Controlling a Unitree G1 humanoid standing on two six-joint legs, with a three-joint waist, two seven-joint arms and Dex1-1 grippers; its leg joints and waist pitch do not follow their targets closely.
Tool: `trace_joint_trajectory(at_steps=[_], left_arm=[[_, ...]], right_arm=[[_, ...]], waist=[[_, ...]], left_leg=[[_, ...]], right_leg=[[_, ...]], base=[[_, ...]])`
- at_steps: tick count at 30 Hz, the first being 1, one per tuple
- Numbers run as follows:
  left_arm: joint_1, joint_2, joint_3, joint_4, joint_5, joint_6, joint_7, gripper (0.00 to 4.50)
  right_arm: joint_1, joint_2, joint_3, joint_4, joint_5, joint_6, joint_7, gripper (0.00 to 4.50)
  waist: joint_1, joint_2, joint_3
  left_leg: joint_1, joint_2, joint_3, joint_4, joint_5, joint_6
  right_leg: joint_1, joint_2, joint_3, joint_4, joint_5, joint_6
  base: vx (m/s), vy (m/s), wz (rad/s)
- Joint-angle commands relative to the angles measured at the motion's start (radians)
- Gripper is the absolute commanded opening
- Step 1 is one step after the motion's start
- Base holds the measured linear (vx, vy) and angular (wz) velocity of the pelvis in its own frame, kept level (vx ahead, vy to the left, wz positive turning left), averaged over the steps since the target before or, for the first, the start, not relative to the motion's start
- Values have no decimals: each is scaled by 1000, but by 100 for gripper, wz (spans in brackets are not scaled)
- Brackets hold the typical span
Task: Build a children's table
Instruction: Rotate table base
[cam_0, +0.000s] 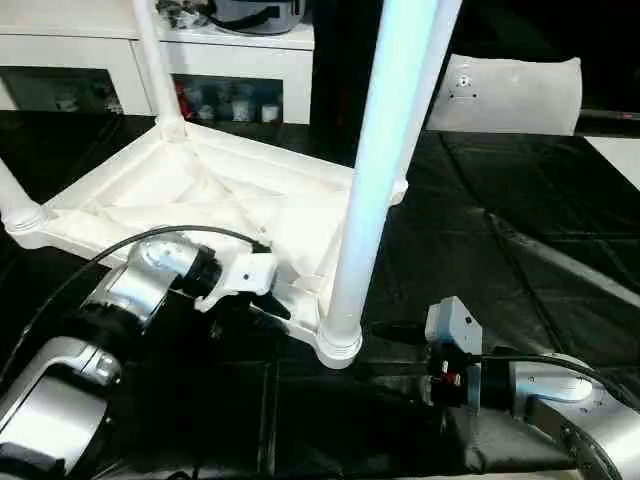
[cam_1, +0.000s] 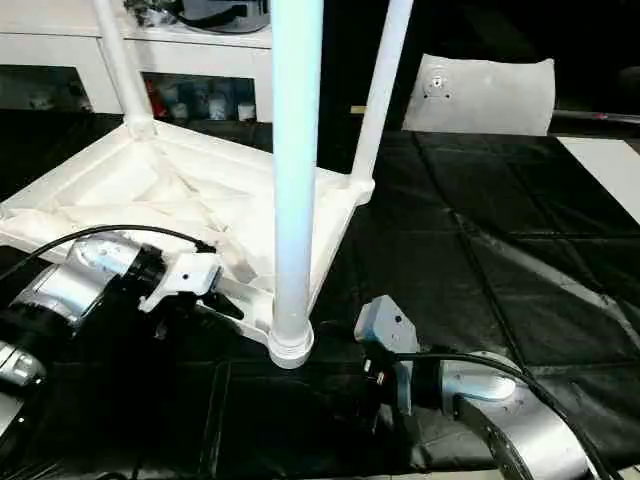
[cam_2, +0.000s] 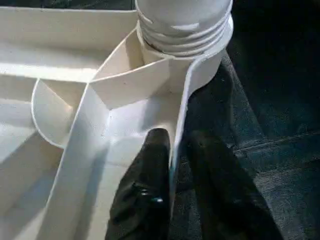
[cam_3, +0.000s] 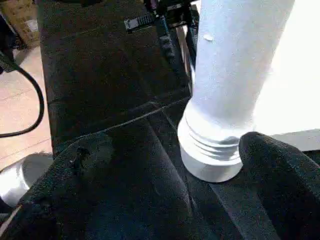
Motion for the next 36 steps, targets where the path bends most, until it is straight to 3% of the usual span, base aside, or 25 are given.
trace_joint_trajectory(at_steps=[1,5,6,10,14,22,25,31,33,35,36], left_arm=[[-19,-11,-20,26,30,-23,-4,53],[-35,-22,-31,57,58,-42,11,40],[-39,-24,-36,67,71,-33,21,14],[-33,-23,-32,76,76,40,28,4],[2,-24,-5,41,54,139,45,4],[148,-116,125,-141,-4,455,334,4],[187,-132,145,-210,6,513,391,4],[263,-142,150,-372,7,570,413,4],[275,-126,127,-397,12,518,383,4],[284,-104,98,-411,23,433,352,4],[287,-99,92,-420,18,419,338,4]], right_arm=[[-12,-10,8,-3,-14,-11,6,450],[-17,-8,8,-1,-12,-10,8,450],[-19,-5,6,1,-11,-11,7,450],[-28,9,-11,9,4,-14,-2,450],[-40,25,-33,24,15,-20,-17,450],[-60,53,-70,56,7,-34,-62,450],[-59,53,-77,61,7,-35,-67,450],[-73,54,-92,95,-18,-41,-94,450],[-77,58,-97,110,-25,-42,-106,450],[-85,64,-105,132,-32,-57,-113,450],[-87,64,-106,139,-34,-61,-114,450]], waist=[[1,2,-51],[3,-1,-52],[3,-1,-51],[3,-2,-48],[1,0,-46],[-5,-3,-44],[-11,-3,-44],[-28,-4,-42],[-27,-4,-41],[-26,-8,-43],[-27,-5,-47]], left_leg=[[1,82,-17,-80,-14,54],[0,83,-15,-79,-12,56],[1,83,-13,-79,-20,53],[2,85,-11,-81,-39,44],[4,86,-10,-83,-55,34],[0,80,-6,-80,-67,36],[-1,80,-8,-79,-77,44],[-3,79,-10,-81,-83,57],[-5,77,-10,-81,-89,57],[-5,79,-12,-82,-79,64],[-4,79,-10,-82,-57,65]], right_leg=[[52,-122,53,-61,70,-264],[53,-125,54,-61,75,-263],[53,-125,54,-63,62,-262],[49,-126,54,-66,15,-259],[47,-126,55,-68,-13,-262],[49,-122,56,-74,-66,-263],[49,-121,56,-79,-102,-255],[42,-115,55,-87,-141,-237],[42,-114,56,-89,-158,-227],[41,-115,56,-87,-136,-223],[41,-113,55,-81,-90,-228]], base=[[0,0,0],[0,0,0],[0,0,0],[0,0,0],[0,0,0],[0,0,0],[0,0,0],[0,0,0],[0,0,0],[0,0,0],[0,0,0]])
